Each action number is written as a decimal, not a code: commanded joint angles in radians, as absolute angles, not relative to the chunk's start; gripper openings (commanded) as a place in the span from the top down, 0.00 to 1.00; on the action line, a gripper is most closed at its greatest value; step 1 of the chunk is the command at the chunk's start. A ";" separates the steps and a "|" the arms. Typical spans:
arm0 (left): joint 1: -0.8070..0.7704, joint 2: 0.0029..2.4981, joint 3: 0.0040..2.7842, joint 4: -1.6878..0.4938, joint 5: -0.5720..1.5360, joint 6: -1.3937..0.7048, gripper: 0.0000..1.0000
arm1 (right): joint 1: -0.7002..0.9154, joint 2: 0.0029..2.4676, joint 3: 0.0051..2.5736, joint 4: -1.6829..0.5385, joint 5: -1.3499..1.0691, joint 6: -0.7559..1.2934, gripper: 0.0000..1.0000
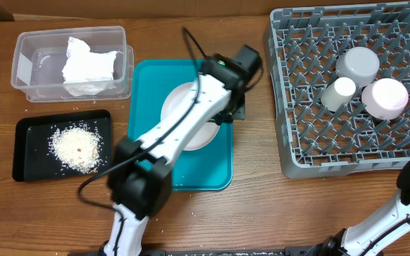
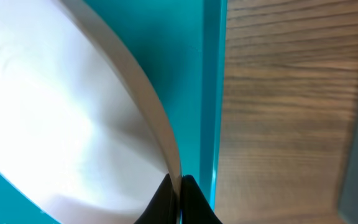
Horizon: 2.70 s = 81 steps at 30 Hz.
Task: Sort waste into correct bins and load items into the dishwasher
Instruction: 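Carry the emptied plate back and set it on the teal tray, then withdraw the left gripper and grasp the plate rim with the right gripper, then lift the plate and carry it right toward the rack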
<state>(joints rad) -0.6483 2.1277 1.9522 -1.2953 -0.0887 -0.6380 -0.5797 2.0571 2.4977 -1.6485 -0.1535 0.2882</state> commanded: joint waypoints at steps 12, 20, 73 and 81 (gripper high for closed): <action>-0.588 2.244 1.996 -1.307 -0.210 -0.635 0.63 | -0.573 2.048 2.513 -1.686 -0.464 0.290 0.00; -0.450 2.243 2.248 -1.497 -0.210 -0.641 0.66 | -0.337 2.061 2.506 -1.692 -0.479 0.229 0.00; 0.078 2.245 2.666 -1.689 -0.212 -0.426 0.00 | 0.555 2.156 1.559 -0.889 -0.177 0.373 0.73; 0.078 2.245 2.666 -1.689 -0.213 -0.426 0.00 | 0.535 2.154 1.707 -1.014 -0.183 0.393 0.96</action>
